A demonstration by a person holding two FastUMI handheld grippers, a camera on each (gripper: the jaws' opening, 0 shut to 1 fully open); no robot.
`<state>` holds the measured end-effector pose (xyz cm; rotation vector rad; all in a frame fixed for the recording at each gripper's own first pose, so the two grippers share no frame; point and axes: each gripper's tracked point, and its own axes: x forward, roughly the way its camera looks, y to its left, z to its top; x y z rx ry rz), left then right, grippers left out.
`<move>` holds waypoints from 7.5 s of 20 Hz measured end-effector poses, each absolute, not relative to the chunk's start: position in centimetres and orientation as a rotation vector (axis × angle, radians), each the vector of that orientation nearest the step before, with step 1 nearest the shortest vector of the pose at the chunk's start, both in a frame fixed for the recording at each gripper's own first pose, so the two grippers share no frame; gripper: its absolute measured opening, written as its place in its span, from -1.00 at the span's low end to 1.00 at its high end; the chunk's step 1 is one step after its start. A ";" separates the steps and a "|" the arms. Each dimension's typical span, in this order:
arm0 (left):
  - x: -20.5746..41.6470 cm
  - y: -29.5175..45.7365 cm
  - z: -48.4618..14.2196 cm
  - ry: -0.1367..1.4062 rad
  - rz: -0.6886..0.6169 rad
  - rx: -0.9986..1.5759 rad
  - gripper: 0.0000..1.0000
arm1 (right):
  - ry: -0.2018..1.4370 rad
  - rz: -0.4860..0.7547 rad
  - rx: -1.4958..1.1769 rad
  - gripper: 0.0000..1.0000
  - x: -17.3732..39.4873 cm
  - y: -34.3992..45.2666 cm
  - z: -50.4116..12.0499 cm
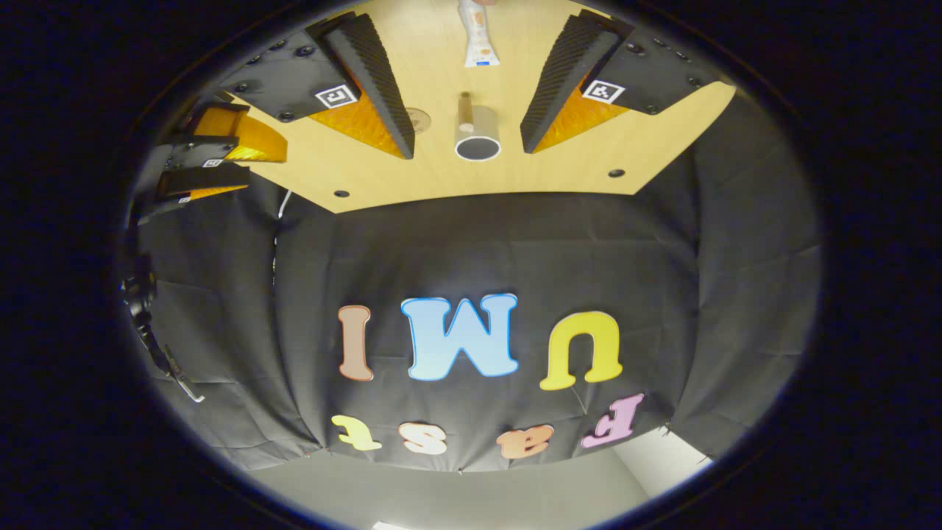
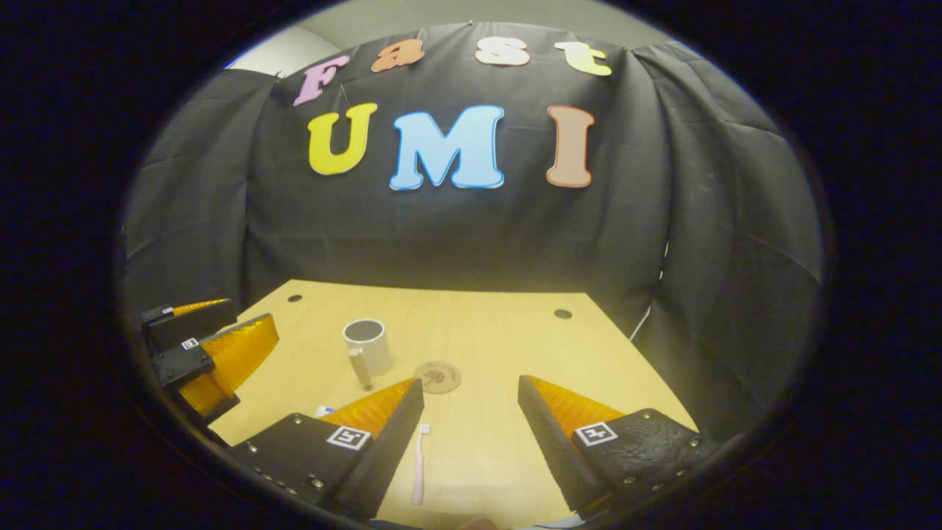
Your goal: Put the toothbrush and toothpaste on the desktop into the cup, then pick up the cup and place it on the coaster on the desktop.
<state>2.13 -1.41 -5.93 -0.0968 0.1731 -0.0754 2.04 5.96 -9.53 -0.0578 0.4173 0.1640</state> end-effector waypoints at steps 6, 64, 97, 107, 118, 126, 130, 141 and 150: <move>3.4 -1.3 -13.1 0.366 -0.068 -0.096 0.92 | 0.676 0.239 -0.077 0.71 1.4 8.4 -16.0; 5.2 3.4 -27.9 0.927 -0.049 -0.258 -0.63 | 1.066 0.347 0.110 -0.92 2.5 12.6 -22.2; 27.7 5.2 -10.4 0.113 -0.166 -0.406 -0.63 | 0.550 0.341 0.096 -0.93 9.4 13.8 -11.2; 27.1 3.7 -15.6 0.248 -0.208 -0.381 -0.47 | 0.545 0.368 0.111 -0.93 11.0 15.4 -10.8; 23.0 5.0 -15.5 0.297 -0.204 -0.397 0.82 | 0.414 0.467 0.094 -0.93 15.8 19.3 -7.9; 17.5 8.3 -17.9 0.391 -0.120 -0.388 0.89 | 0.313 0.611 0.131 -0.93 18.9 24.6 -7.0; 14.9 9.1 -19.3 0.434 -0.099 -0.387 0.91 | 0.255 0.673 0.050 -0.93 20.2 27.5 -7.8; 12.3 10.6 -21.5 0.485 -0.050 -0.435 0.90 | 0.155 0.678 -0.119 -0.93 22.8 29.7 -10.3; 12.9 9.6 -21.5 0.489 -0.073 -0.410 0.99 | 0.136 0.671 -0.192 -0.42 21.9 29.2 -10.4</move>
